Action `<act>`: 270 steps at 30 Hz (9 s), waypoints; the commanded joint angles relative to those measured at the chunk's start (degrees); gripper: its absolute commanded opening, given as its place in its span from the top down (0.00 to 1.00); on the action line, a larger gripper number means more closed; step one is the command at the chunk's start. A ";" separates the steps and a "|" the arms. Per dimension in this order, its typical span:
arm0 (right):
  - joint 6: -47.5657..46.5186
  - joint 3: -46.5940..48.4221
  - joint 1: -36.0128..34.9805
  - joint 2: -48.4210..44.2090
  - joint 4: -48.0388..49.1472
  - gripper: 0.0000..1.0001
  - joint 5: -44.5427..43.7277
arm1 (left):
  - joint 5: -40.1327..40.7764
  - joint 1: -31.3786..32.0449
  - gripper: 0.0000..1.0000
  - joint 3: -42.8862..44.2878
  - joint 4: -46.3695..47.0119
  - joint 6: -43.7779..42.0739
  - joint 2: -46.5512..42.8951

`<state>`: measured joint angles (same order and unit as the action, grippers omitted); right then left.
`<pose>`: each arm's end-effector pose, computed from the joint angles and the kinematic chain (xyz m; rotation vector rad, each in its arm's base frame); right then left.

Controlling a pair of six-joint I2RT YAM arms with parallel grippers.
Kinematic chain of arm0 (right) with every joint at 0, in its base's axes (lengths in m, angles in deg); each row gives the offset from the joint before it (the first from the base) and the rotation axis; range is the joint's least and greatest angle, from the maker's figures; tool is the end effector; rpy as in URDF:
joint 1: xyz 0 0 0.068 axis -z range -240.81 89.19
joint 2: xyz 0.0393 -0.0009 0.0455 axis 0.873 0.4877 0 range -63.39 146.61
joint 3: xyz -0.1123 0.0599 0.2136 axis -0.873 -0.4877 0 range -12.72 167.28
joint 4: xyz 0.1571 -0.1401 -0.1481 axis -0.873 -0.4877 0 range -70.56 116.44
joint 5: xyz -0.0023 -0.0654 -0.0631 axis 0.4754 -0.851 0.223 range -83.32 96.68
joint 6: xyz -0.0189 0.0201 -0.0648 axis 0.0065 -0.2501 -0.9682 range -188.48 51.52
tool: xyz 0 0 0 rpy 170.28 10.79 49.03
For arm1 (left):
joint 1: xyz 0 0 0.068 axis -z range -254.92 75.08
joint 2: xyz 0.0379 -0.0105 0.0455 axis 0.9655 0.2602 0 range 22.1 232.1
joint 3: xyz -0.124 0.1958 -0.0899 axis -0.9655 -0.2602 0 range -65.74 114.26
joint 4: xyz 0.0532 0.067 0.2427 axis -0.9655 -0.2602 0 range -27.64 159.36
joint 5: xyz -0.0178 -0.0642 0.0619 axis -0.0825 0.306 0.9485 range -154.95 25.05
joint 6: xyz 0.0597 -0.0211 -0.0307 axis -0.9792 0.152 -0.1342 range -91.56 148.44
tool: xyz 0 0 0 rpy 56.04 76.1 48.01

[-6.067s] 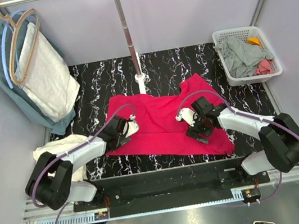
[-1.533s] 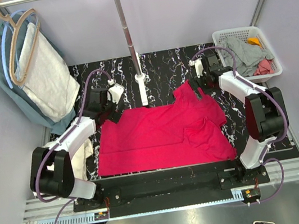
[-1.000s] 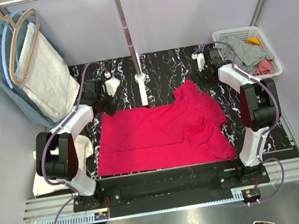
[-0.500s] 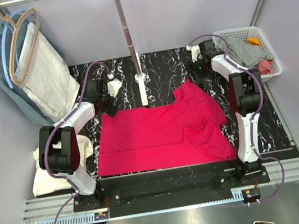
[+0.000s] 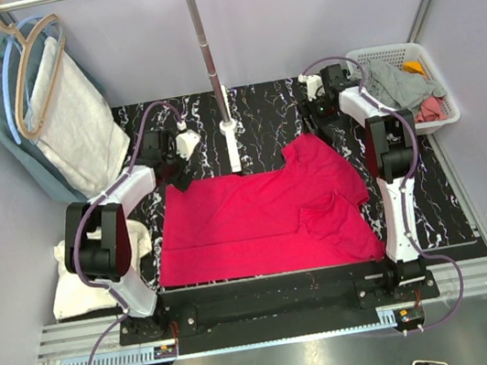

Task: Fold and stack the t-shirts
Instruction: Fold the tshirt

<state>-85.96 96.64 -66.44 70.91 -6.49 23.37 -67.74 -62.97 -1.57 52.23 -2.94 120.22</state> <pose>0.4949 0.0654 0.1281 -0.6139 2.4678 0.2952 0.3608 -0.0792 0.1631 0.9289 2.2811 0.0880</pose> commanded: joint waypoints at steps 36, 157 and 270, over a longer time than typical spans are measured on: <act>-0.28 -8.37 -2.46 -4.40 -1.09 0.71 2.12 | 4.46 -0.52 0.04 0.61 1.92 -4.40 1.01; -4.94 -45.64 -7.11 -62.31 -20.94 1.00 4.14 | 5.77 5.46 1.00 2.38 -34.47 -4.22 -10.23; -17.33 -49.16 -13.00 -62.05 -38.53 1.00 2.30 | 2.08 25.75 0.54 -2.46 -25.59 2.11 1.37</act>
<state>-102.09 47.88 -78.83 10.47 -44.41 26.95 -65.31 -39.47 -1.68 25.17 -2.11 124.11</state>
